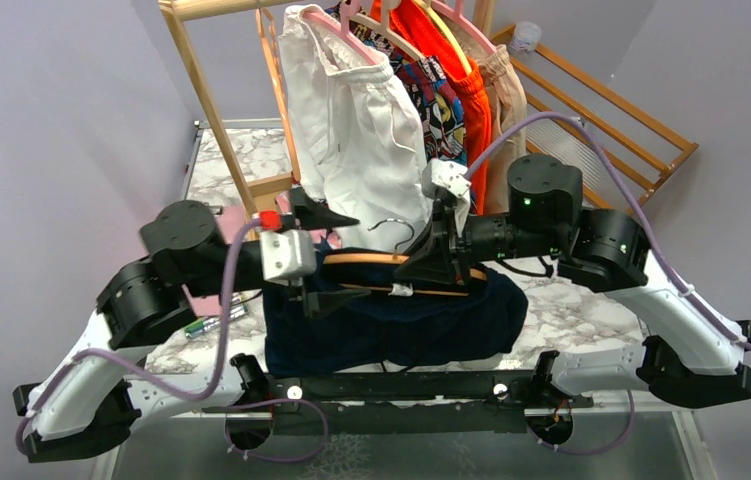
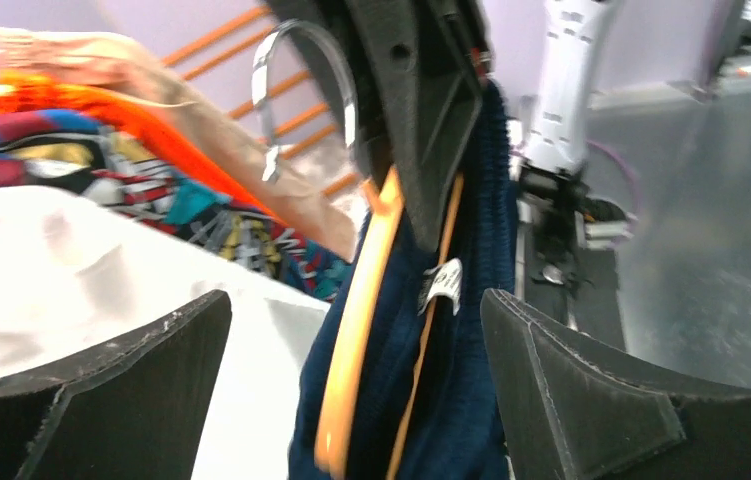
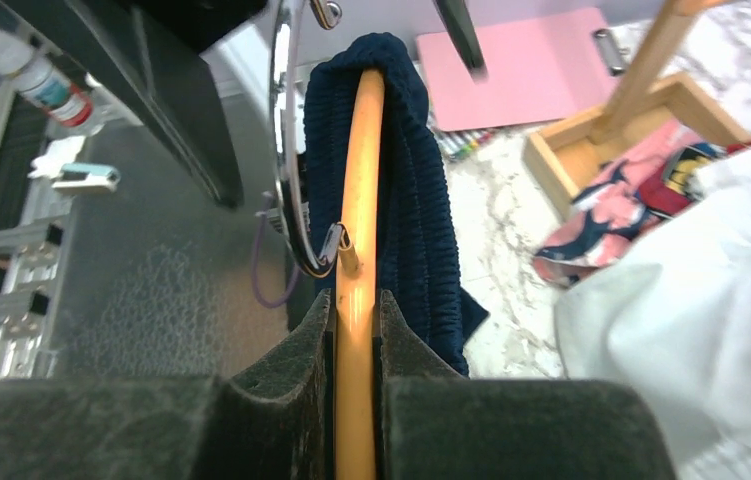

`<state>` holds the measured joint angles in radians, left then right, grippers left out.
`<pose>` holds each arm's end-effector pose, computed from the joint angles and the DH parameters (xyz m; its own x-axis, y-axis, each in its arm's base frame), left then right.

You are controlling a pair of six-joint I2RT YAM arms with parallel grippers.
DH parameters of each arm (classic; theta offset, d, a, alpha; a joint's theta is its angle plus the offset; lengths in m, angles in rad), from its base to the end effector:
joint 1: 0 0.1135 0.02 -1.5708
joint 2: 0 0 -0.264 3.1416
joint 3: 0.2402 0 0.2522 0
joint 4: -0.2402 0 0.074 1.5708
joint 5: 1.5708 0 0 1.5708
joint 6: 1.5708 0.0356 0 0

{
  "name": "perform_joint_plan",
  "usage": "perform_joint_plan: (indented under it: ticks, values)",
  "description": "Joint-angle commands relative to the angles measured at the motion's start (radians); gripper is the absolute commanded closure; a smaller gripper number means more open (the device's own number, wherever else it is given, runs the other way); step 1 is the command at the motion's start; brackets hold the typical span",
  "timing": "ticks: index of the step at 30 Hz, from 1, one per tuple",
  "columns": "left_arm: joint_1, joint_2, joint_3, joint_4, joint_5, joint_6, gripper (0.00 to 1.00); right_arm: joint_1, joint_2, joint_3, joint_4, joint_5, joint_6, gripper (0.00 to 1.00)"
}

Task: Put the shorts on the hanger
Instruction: Hang the shorts on the hanger.

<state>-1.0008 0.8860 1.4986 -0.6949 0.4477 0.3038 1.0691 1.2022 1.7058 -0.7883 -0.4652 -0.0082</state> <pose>0.0543 -0.1133 0.4992 0.2544 0.1029 -0.9616 0.9596 0.0969 0.2642 0.0880 0.1936 0.5008 -0.1270 -0.2467 -0.9607 -0.9917 0.0503 0.1181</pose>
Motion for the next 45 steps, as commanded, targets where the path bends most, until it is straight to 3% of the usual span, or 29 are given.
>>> perform_joint_plan:
  ticks: [1, 7, 14, 21, 30, 41, 45]
  values:
    - [0.000, -0.115, 0.014, 0.096, -0.297, -0.023, 0.01, 0.005, -0.019, 0.132, -0.018, 0.215, 0.001, 0.99]
    - [0.000, -0.298, -0.082, 0.206, -0.641, -0.053, 0.01, 0.005, 0.037, 0.285, -0.165, 0.469, 0.040, 0.99]
    - [0.000, -0.438, -0.198, 0.253, -0.833, -0.078, 0.01, 0.004, 0.137, 0.366, -0.215, 0.577, 0.073, 0.99]
    - [0.000, -0.376, -0.112, 0.230, -0.703, -0.055, 0.01, 0.004, 0.158, 0.342, -0.193, 0.448, 0.059, 0.99]
    - [0.000, -0.155, -0.087, 0.151, -0.237, -0.018, 0.01, 0.005, 0.158, 0.304, -0.186, 0.244, 0.047, 0.99]
    - [0.000, 0.004, -0.050, 0.136, -0.145, 0.085, 0.03, 0.004, 0.119, 0.250, -0.200, 0.165, 0.037, 0.99]
    - [0.001, 0.032, -0.046, 0.118, -0.150, 0.107, 0.17, 0.005, 0.108, 0.236, -0.182, 0.149, 0.036, 0.99]
